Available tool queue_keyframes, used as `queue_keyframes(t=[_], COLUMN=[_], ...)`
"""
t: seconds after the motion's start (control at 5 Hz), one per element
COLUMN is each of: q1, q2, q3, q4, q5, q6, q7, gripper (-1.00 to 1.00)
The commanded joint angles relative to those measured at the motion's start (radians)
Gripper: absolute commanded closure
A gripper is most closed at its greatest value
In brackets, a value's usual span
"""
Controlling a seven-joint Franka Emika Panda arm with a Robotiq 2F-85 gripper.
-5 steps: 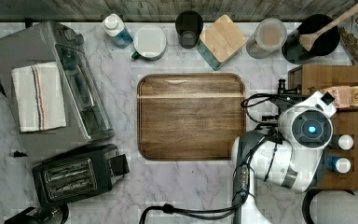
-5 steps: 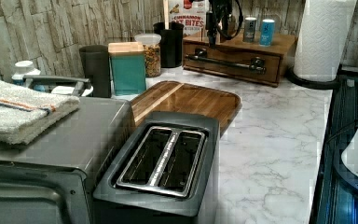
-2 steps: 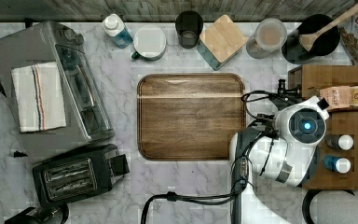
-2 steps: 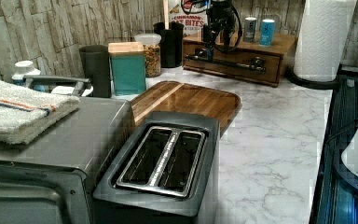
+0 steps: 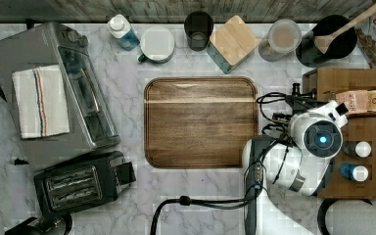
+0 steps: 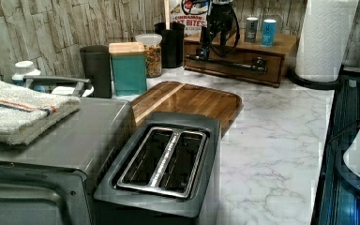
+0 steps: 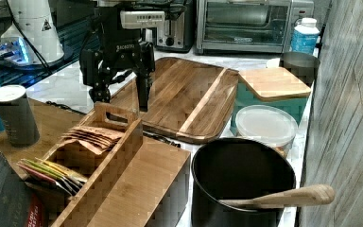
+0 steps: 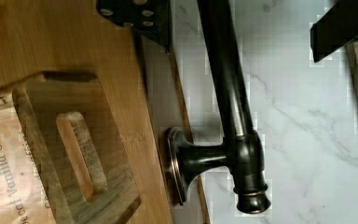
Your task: Open the drawer.
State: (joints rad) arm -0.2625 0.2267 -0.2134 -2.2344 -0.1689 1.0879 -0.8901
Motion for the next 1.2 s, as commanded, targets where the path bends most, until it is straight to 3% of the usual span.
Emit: queue_keyframes(t=[0.2,0.6,1.0,1.2], q1=[-0.037,-0.003,-0.047,-0.033], q2=[0.006,0.037,0.073,0.045], q3=[0.027,0.009,0.067,0.094], q4=[-0.08,-0.069,-0.06,-0.071], q5=[0.132,0.073,0.137,0.142], q6=[0.055,0.071,0.114,0.059], q7=[-0.11,-0.092,-0.25,-0.253], gripper=[-1.0,-1.0,-1.0,-1.0])
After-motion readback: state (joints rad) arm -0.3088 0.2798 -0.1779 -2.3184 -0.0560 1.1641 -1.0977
